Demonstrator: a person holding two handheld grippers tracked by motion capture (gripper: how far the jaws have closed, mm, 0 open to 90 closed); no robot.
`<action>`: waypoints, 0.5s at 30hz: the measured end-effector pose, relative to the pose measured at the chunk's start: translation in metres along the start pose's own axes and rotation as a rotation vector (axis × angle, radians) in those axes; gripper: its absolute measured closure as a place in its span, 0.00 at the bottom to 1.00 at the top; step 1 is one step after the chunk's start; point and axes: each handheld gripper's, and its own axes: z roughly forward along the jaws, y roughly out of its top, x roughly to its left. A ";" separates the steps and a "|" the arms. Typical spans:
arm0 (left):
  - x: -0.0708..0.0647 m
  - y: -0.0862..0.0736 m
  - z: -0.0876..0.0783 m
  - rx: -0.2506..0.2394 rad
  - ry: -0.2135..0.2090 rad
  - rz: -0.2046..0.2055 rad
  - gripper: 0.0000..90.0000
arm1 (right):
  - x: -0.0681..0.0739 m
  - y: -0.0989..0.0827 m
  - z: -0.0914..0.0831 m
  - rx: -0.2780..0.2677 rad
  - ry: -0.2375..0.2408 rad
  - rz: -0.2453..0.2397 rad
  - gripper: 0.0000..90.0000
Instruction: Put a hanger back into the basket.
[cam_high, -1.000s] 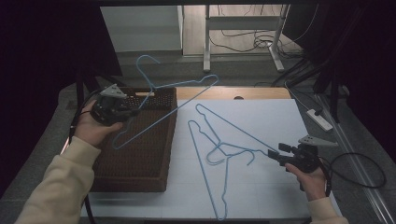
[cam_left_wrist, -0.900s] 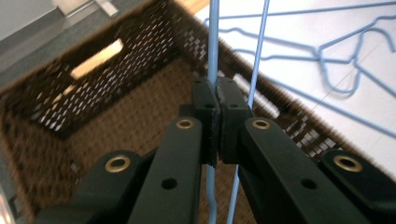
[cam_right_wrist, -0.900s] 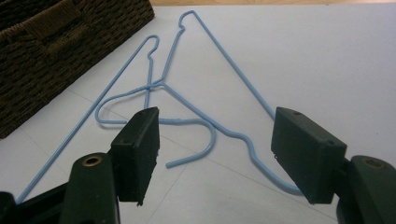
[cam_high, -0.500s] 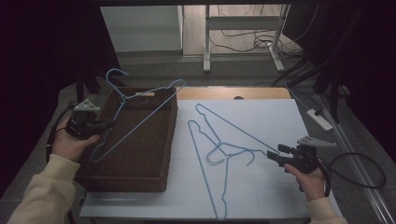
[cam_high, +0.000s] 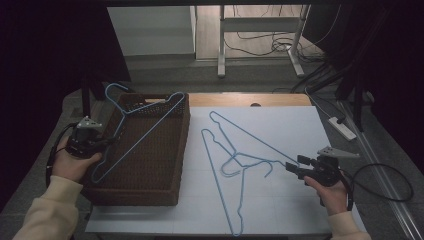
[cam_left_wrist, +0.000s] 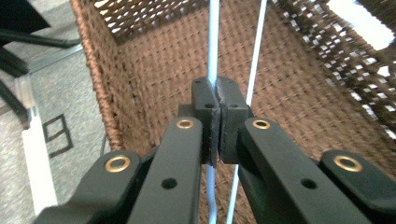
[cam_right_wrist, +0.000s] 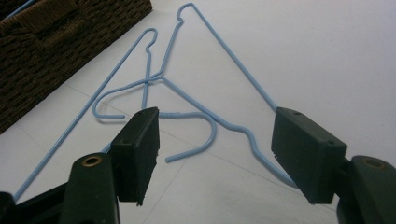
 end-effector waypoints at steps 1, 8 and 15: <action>0.000 -0.001 0.001 0.001 -0.002 -0.003 0.98 | 0.000 0.000 0.000 -0.001 0.000 0.001 0.37; 0.001 -0.005 0.014 0.054 -0.004 0.009 0.98 | -0.001 -0.001 0.000 0.003 -0.002 0.005 0.37; 0.000 -0.004 0.032 0.112 -0.004 0.014 0.98 | -0.001 -0.001 0.000 0.006 -0.001 0.006 0.36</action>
